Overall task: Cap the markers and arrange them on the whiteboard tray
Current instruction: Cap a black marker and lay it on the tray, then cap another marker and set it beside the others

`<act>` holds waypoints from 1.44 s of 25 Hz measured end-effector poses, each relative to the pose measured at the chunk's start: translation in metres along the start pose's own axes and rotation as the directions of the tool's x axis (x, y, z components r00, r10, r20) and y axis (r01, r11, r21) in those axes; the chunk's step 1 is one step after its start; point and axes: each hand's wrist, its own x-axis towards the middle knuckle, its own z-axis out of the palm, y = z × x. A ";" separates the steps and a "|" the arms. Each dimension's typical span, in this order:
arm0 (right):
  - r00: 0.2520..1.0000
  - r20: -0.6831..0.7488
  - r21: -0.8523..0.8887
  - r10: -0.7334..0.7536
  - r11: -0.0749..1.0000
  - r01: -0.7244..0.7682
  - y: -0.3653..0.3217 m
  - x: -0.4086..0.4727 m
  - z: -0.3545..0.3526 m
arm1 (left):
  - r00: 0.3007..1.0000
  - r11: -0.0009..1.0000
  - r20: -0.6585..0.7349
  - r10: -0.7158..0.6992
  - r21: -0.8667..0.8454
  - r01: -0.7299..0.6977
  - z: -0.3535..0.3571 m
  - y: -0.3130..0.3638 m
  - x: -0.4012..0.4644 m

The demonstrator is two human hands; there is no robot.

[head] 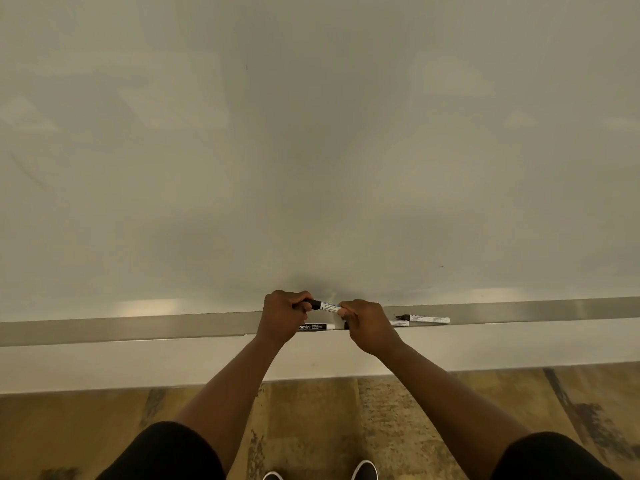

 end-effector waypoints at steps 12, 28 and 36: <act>0.962 0.223 -0.158 0.159 0.979 -0.125 0.026 0.016 0.016 | 0.997 0.934 0.016 -0.081 0.351 0.070 -0.001 -0.031 0.014; 0.900 0.202 -0.540 0.386 0.810 -0.227 0.108 -0.027 -0.028 | 0.987 0.667 -0.044 -0.155 0.732 0.137 0.022 -0.053 0.015; 0.924 0.199 -0.557 0.328 0.813 -0.169 0.111 -0.022 -0.017 | 0.923 0.680 0.372 0.100 0.652 -0.336 0.106 -0.001 0.021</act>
